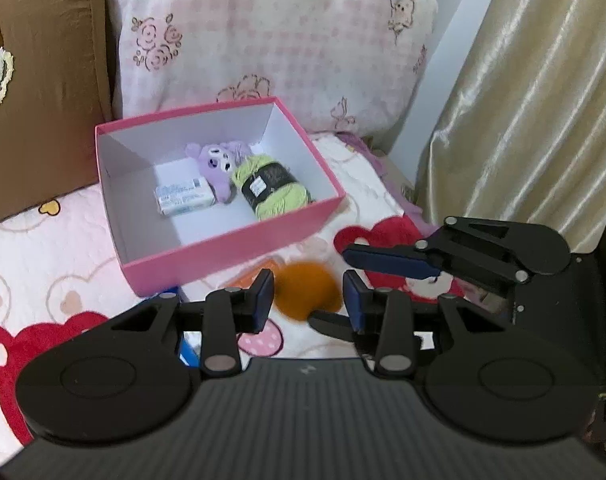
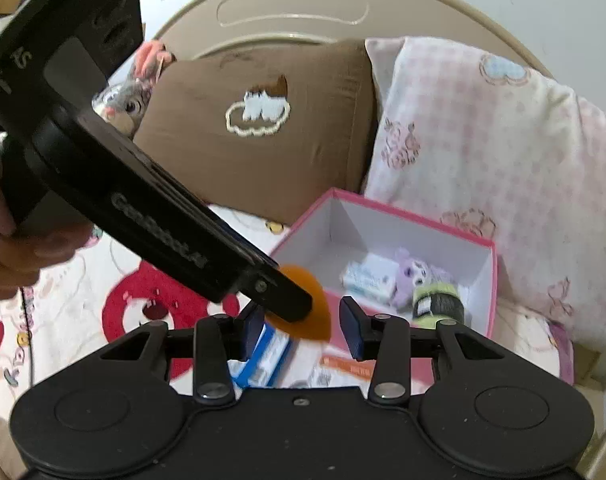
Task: Organize objects
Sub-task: 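Lift the orange sponge egg with the left tool and carry it into the pink box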
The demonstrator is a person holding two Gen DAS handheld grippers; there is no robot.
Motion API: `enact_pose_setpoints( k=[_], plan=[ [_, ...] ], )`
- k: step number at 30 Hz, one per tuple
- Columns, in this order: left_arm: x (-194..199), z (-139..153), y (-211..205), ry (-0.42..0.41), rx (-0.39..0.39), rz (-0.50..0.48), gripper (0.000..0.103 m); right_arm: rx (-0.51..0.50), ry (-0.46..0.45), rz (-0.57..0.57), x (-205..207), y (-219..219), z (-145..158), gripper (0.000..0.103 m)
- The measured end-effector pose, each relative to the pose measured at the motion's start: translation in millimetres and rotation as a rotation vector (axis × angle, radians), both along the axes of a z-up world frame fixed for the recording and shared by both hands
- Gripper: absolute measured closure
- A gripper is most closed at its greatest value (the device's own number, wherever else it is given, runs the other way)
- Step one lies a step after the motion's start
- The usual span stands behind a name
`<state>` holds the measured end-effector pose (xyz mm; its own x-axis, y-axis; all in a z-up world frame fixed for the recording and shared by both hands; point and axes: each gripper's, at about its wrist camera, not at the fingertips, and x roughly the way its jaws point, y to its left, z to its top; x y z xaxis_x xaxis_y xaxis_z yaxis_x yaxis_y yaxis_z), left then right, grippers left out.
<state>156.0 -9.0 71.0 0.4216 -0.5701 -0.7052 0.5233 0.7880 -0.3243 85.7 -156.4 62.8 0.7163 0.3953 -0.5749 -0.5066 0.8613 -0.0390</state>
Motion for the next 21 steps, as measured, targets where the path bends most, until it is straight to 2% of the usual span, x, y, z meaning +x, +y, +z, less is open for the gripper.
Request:
enact_pose_setpoints(
  k=[4,8,11,14,17,21],
  plan=[
    [14,4,-3,0.003,-0.020,0.008,0.068,0.022,-0.006,0.015,17,6,1,0.063],
    [30,-7,-2,0.021,-0.020,0.051,0.068,0.044,0.019,0.009,36,1,-17,0.065],
    [35,-29,4,0.037,-0.011,0.081,0.068,0.095,0.115,-0.002,41,-11,-47,0.063],
    [35,-61,8,0.087,0.023,0.100,0.068,0.084,0.172,-0.015,35,-17,-80,0.062],
    [31,-95,12,0.134,0.048,0.115,0.068,0.069,0.172,-0.035,25,-20,-110,0.062],
    [24,-127,17,0.176,0.046,0.140,0.068,0.077,0.204,-0.017,17,-25,-133,0.061]
  ],
)
